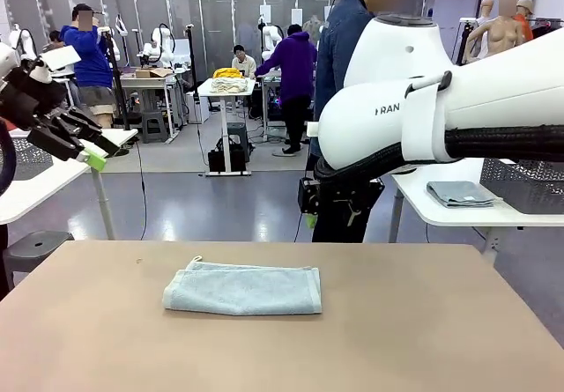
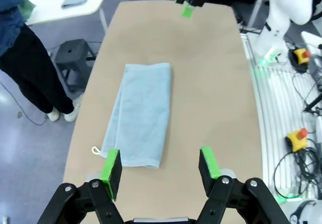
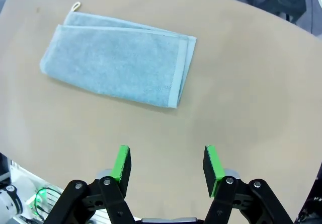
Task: Fold the towels and place them in the basket.
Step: When a person lays out a Towel with hook on the table, fold it in half twice.
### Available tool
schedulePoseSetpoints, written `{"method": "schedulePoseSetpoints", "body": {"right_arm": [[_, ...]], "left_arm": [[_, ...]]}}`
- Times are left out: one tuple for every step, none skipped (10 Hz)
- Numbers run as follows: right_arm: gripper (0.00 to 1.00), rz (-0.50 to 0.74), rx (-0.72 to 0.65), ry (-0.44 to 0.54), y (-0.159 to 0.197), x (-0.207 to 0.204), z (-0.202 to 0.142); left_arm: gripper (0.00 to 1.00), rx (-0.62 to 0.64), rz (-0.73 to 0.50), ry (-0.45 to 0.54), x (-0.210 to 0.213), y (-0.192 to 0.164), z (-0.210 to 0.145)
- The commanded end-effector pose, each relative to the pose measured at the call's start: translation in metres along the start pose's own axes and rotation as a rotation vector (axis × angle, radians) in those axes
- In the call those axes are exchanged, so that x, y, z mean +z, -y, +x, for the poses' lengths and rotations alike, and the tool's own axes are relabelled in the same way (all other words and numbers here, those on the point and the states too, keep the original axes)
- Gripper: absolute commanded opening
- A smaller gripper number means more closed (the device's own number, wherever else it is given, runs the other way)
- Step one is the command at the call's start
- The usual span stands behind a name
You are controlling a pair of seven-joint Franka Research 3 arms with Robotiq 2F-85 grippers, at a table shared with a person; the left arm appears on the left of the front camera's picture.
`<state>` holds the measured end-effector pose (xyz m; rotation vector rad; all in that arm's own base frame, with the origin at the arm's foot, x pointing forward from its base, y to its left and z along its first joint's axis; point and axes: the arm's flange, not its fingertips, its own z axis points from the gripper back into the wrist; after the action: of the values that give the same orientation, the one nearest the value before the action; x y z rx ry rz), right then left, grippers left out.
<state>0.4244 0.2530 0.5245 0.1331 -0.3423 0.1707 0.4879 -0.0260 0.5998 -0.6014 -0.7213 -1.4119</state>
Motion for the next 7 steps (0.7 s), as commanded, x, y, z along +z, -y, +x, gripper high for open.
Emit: {"method": "schedulePoseSetpoints", "body": {"right_arm": [[0.73,0.004,-0.085,0.004,-0.0028,0.0022,0.0097],[0.73,0.008,-0.108,-0.002,0.0022,0.0042,0.0109],[0.73,0.002,-0.029,-0.001,0.0013,-0.0004,0.0033],[0.73,0.002,-0.029,-0.001,0.0013,-0.0004,0.0033],[0.73,0.002,-0.029,-0.001,0.0013,-0.0004,0.0033],[0.73,0.002,-0.029,-0.001,0.0013,-0.0004,0.0033],[0.73,0.005,-0.045,0.001,0.0008,0.0016,0.0056]], "left_arm": [[0.78,0.026,-0.032,0.023,0.0073,-0.0123,0.0019],[0.78,0.039,-0.035,0.027,0.0058,-0.0147,0.0007],[0.78,0.011,-0.015,0.002,0.0015,-0.0049,-0.0037],[0.78,0.011,-0.015,0.002,0.0015,-0.0049,-0.0037],[0.78,0.011,-0.015,0.002,0.0015,-0.0049,-0.0037],[0.78,0.011,-0.015,0.002,0.0015,-0.0049,-0.0037],[0.78,0.011,-0.015,0.002,0.0015,-0.0049,-0.0037]]}}
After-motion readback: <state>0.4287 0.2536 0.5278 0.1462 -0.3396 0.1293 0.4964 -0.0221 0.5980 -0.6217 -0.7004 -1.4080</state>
